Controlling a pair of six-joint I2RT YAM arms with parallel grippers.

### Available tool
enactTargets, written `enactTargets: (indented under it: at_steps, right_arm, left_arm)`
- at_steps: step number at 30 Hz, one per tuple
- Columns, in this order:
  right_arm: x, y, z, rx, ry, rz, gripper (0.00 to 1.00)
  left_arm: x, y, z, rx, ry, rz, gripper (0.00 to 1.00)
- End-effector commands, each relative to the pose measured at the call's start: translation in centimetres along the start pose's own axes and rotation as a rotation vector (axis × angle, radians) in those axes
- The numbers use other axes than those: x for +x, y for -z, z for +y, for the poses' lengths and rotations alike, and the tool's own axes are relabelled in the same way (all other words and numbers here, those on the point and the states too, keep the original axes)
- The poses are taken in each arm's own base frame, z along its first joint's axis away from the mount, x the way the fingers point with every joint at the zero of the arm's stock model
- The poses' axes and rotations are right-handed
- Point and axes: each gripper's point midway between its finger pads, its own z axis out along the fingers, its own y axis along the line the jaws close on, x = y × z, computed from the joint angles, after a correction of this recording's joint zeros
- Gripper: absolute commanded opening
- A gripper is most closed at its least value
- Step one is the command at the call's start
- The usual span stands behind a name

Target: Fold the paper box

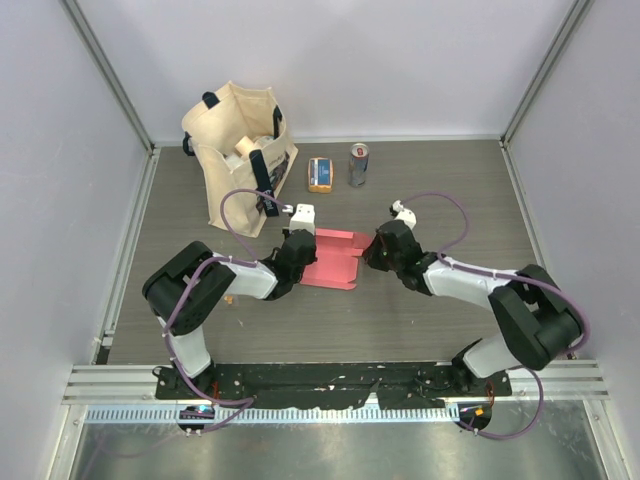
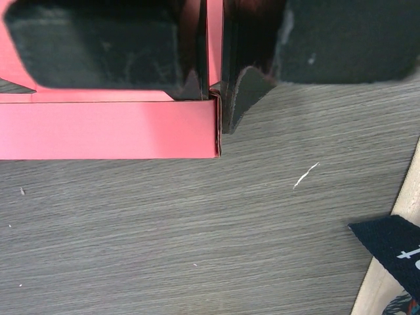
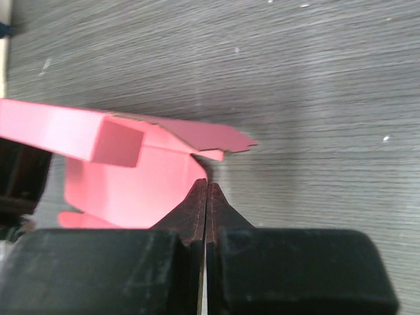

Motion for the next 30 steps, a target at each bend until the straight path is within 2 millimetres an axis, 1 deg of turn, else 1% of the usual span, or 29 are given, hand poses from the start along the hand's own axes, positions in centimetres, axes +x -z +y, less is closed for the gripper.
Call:
enactTargets:
  at_steps: [1, 5, 10, 14, 17, 22, 27, 30]
  right_arm:
    - [-2.5, -0.9, -0.5, 0.084, 0.039, -0.093, 0.02]
    - [-1.7, -2.2, -0.9, 0.09, 0.046, -0.079, 0.02]
    - [-1.4, -3.0, -1.1, 0.102, 0.053, -0.081, 0.02]
    - [-0.6, -3.7, -1.1, 0.095, 0.053, -0.063, 0.02]
    - [-0.6, -3.9, 0.0, 0.054, 0.049, -0.074, 0.02]
    - [-1.4, -3.9, 2.4, -0.017, 0.048, -0.104, 0.01]
    - [-1.7, -3.9, 3.0, -0.021, 0.054, -0.118, 0.02]
    - [-1.2, -4.5, 3.3, -0.032, 0.05, -0.094, 0.02]
  left_arm:
    - [-1.8, 0.0, 0.0, -0.015, 0.028, -0.047, 0.0]
    - [-1.8, -0.1, -0.1, -0.014, 0.029, -0.046, 0.0]
    - [-1.6, -0.1, -0.2, -0.015, 0.028, -0.042, 0.0]
    - [-1.5, -0.2, -0.2, -0.013, 0.025, -0.04, 0.0]
    - [-1.5, -0.2, -0.2, -0.013, 0.025, -0.039, 0.0]
    - [-1.6, -0.1, -0.2, -0.014, 0.025, -0.042, 0.0]
    - [-1.4, -0.1, -0.2, -0.012, 0.024, -0.037, 0.0]
    - [-1.4, -0.3, -0.3, -0.01, 0.027, -0.036, 0.0]
